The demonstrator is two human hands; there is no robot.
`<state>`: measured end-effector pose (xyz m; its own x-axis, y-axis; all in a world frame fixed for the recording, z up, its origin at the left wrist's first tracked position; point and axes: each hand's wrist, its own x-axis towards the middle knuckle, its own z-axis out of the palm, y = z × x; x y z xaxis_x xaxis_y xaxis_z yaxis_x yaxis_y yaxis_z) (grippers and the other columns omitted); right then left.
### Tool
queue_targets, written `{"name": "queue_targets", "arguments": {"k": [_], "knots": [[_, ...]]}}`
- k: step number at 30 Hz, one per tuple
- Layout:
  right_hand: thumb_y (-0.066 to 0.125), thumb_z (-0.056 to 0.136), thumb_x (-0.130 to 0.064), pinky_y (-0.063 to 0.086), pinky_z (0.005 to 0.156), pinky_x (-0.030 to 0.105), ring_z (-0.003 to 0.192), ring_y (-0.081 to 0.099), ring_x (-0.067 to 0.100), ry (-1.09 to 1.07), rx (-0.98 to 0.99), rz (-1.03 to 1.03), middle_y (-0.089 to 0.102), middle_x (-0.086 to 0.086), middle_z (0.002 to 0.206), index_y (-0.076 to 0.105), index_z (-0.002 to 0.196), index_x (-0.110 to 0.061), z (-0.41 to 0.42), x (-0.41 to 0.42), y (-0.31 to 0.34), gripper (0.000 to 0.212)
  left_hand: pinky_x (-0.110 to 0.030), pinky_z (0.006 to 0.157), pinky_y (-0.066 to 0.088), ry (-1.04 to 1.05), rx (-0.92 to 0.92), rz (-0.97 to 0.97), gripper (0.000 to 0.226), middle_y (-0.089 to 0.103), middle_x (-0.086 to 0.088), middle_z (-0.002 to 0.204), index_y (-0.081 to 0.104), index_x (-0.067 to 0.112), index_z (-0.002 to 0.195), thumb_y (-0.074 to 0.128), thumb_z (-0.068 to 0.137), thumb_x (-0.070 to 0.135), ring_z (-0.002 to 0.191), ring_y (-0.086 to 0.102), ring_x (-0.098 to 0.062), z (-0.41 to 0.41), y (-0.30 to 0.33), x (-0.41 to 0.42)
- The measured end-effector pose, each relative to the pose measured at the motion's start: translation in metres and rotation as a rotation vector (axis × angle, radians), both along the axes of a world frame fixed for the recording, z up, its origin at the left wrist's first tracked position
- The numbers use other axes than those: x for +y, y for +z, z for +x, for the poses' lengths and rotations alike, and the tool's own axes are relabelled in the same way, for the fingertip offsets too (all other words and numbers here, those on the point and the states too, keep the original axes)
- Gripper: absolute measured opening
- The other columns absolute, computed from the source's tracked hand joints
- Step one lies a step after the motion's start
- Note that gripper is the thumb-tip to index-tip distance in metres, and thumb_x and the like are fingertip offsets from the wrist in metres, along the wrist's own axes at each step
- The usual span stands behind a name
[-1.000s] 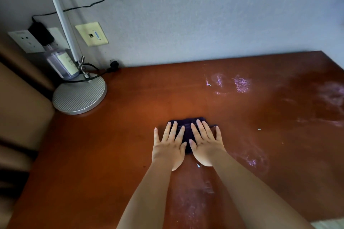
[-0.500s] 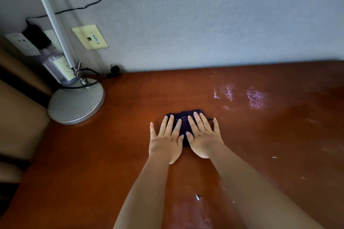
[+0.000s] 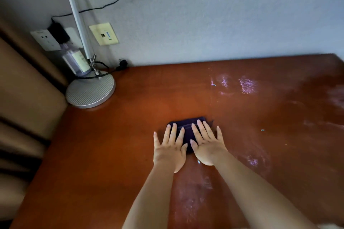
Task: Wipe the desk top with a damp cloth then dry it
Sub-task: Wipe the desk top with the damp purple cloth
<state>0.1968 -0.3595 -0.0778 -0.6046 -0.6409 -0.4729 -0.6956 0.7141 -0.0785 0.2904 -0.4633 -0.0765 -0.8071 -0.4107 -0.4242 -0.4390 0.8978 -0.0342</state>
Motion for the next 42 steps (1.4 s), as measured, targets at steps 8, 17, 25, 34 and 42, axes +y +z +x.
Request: {"name": "queue_targets", "arguments": {"k": [8, 17, 25, 34, 42], "knots": [[0.003, 0.102, -0.044, -0.015, 0.116, 0.05, 0.142, -0.028, 0.013, 0.011, 0.002, 0.068, -0.033, -0.003, 0.154, -0.023, 0.148, -0.023, 0.052, 0.029, 0.006, 0.057, -0.058, 0.114, -0.013, -0.039, -0.025, -0.008, 0.056, -0.028, -0.001, 0.157, -0.021, 0.025, 0.15, 0.003, 0.103, 0.044, 0.144, -0.028, -0.019, 0.052, 0.001, 0.028], [0.003, 0.101, -0.046, -0.016, 0.115, 0.048, 0.141, -0.029, 0.012, -0.027, -0.016, 0.039, -0.033, -0.004, 0.153, -0.023, 0.148, -0.024, 0.073, 0.042, 0.001, 0.057, -0.058, 0.114, -0.012, -0.065, -0.028, -0.02, 0.056, -0.028, -0.001, 0.157, -0.021, 0.026, 0.149, 0.002, 0.103, 0.044, 0.144, -0.028, -0.019, 0.066, -0.002, 0.033], [0.004, 0.102, -0.045, -0.015, 0.115, 0.05, 0.141, -0.03, 0.012, -0.011, -0.019, 0.038, -0.034, -0.005, 0.153, -0.023, 0.148, -0.025, 0.043, 0.021, -0.002, 0.057, -0.057, 0.115, -0.012, -0.061, -0.019, -0.02, 0.055, -0.027, 0.0, 0.158, -0.019, 0.027, 0.15, 0.003, 0.103, 0.045, 0.144, -0.028, -0.018, 0.039, -0.002, 0.014], [0.005, 0.102, -0.045, -0.014, 0.116, 0.05, 0.142, -0.027, 0.012, 0.009, -0.01, 0.014, -0.031, -0.004, 0.155, -0.02, 0.149, -0.025, 0.002, -0.005, -0.003, 0.057, -0.056, 0.115, -0.012, -0.03, -0.007, -0.023, 0.055, -0.024, 0.001, 0.159, -0.017, 0.028, 0.151, 0.004, 0.103, 0.044, 0.145, -0.025, -0.016, 0.001, -0.002, -0.011], [0.005, 0.102, -0.045, -0.013, 0.116, 0.05, 0.142, -0.027, 0.013, 0.014, -0.017, 0.03, -0.031, -0.003, 0.155, -0.02, 0.149, -0.024, 0.016, 0.005, 0.001, 0.058, -0.058, 0.115, -0.011, -0.016, -0.007, 0.0, 0.055, -0.024, 0.0, 0.159, -0.016, 0.027, 0.152, 0.004, 0.103, 0.044, 0.145, -0.025, -0.018, 0.016, 0.001, 0.0]]}}
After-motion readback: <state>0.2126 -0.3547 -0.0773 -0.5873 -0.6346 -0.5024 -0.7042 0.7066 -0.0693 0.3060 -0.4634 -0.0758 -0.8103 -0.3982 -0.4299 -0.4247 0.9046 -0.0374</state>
